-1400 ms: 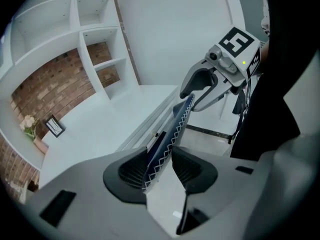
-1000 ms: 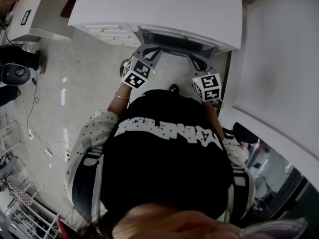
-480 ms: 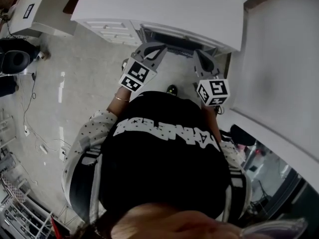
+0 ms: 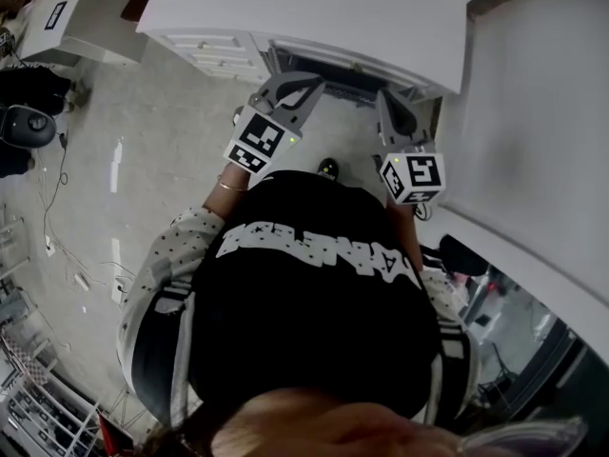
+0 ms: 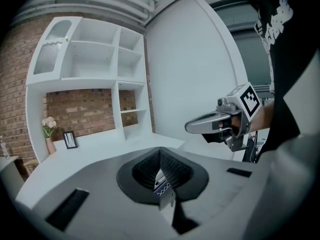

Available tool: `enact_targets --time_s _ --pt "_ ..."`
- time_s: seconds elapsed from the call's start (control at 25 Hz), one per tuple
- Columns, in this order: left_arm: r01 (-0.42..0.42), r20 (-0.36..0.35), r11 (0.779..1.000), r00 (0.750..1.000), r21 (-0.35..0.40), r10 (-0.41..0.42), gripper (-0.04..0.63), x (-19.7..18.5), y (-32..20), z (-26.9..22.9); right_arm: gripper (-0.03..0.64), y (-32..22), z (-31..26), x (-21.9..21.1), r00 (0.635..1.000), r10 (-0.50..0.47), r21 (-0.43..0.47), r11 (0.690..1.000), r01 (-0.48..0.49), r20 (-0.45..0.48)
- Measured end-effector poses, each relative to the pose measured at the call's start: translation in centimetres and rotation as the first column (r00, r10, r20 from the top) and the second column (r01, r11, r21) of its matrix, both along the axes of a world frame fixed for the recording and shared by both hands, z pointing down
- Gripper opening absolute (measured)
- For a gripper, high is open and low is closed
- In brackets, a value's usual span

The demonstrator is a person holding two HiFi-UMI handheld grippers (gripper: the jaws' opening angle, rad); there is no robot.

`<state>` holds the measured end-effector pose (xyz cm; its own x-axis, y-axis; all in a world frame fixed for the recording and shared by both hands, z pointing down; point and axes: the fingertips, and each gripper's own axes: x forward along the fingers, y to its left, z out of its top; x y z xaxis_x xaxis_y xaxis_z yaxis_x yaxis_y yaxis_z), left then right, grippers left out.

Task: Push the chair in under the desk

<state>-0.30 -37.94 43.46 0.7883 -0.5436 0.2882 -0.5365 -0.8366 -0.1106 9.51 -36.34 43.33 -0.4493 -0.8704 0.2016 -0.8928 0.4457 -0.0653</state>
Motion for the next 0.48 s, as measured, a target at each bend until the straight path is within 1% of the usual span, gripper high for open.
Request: enact_targets --time_s 0.48 --pt "-0.026 -0.007 1.000 1.000 0.005 0.026 0.035 0.60 0.64 -0.28 0.029 1.02 -0.40 0.18 1.000 0.016 0.009 1.000 -0.016 -0.015"
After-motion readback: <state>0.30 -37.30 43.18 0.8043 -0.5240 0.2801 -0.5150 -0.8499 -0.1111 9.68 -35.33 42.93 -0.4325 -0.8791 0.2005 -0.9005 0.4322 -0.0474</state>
